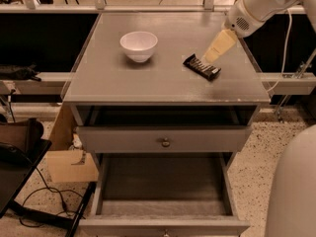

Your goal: Place rxbar chocolate into middle drawer

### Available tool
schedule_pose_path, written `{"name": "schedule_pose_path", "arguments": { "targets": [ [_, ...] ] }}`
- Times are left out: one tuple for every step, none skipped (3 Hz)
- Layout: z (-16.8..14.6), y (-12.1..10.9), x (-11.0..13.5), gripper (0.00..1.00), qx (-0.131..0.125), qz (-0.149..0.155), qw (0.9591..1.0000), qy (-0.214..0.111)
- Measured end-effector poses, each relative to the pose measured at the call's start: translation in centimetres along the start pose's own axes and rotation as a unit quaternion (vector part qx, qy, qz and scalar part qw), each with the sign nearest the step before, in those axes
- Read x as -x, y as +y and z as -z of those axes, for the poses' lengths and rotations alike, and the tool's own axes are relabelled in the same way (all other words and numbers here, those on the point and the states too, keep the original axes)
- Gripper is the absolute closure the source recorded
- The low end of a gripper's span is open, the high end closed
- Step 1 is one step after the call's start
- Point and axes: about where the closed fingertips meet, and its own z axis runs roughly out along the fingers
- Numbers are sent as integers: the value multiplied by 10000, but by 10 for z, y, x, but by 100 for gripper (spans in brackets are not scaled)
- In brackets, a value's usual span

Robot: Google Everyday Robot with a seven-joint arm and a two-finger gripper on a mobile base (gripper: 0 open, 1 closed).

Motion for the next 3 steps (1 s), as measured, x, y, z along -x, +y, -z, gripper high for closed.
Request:
{"name": "schedule_pose_path", "arguments": {
  "targets": [
    [-22,-7,-4,0,-135,-49,9998,109],
    [-67,-5,-23,0,10,-134,9998,177],
    [-94,-1,-35,0,339,-223,9987,305]
  ]
}}
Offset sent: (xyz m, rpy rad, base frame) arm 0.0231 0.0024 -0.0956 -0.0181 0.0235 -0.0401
